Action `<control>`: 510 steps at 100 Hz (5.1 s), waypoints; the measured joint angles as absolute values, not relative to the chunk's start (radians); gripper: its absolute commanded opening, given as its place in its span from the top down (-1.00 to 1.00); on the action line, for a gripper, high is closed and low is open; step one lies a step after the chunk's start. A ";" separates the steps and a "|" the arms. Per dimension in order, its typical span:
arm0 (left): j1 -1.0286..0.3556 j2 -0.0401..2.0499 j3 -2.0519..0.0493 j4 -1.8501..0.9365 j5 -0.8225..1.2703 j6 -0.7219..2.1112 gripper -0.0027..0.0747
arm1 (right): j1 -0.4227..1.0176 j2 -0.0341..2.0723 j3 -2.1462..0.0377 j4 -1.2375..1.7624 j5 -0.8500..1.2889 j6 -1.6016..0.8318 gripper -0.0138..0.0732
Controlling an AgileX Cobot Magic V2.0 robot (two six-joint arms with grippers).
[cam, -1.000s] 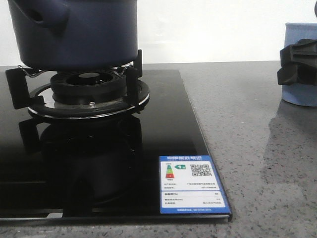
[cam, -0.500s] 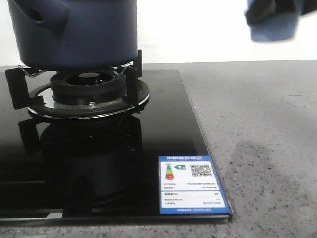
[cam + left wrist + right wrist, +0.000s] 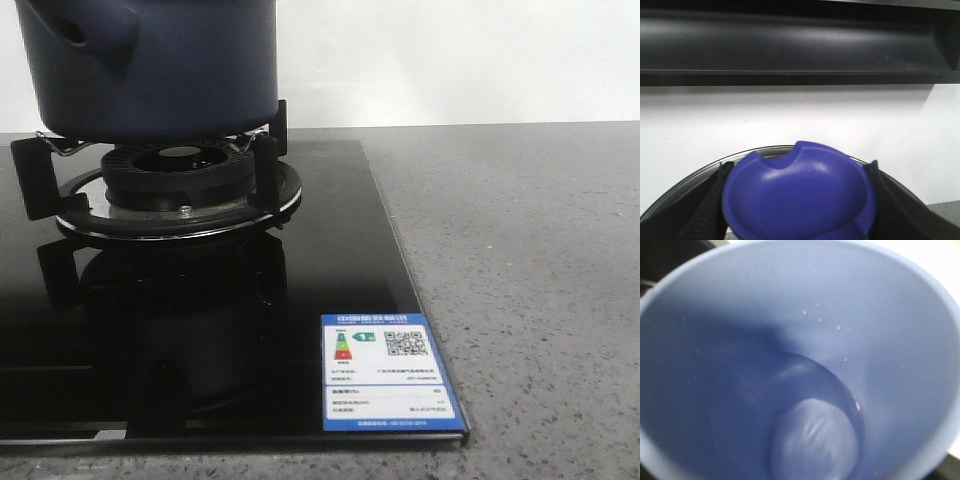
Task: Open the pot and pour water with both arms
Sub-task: 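Lift the blue cup with the right gripper over the open pot, then tilt the blue cup with the right gripper to pour into the pot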
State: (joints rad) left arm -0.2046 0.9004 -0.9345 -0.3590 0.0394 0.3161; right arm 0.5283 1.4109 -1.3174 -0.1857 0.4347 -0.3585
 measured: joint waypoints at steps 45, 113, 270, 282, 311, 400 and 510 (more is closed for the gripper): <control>-0.205 0.900 -0.935 -0.359 0.041 0.316 -0.11 | 0.635 1.663 -1.631 -0.465 0.647 -0.358 -0.07; -0.205 0.900 -0.935 -0.357 0.041 0.316 -0.11 | 0.672 1.706 -1.640 -0.828 0.594 -0.358 -0.07; -0.205 0.900 -0.935 -0.357 0.041 0.316 -0.11 | 0.677 1.706 -1.642 -1.380 0.347 -0.361 -0.07; -0.205 0.900 -0.935 -0.357 0.041 0.316 -0.11 | 0.677 1.706 -1.642 -1.398 0.337 -0.361 -0.07; -0.205 0.900 -0.935 -0.357 0.041 0.316 -0.11 | 0.677 1.706 -1.642 -1.417 0.315 -0.361 -0.07; -0.205 0.900 -0.935 -0.357 0.041 0.316 -0.11 | 0.677 1.706 -1.642 -1.339 0.315 -0.274 -0.06; -0.205 0.900 -0.935 -0.357 0.041 0.317 -0.11 | 0.604 1.373 -1.480 -0.945 0.733 0.573 -0.06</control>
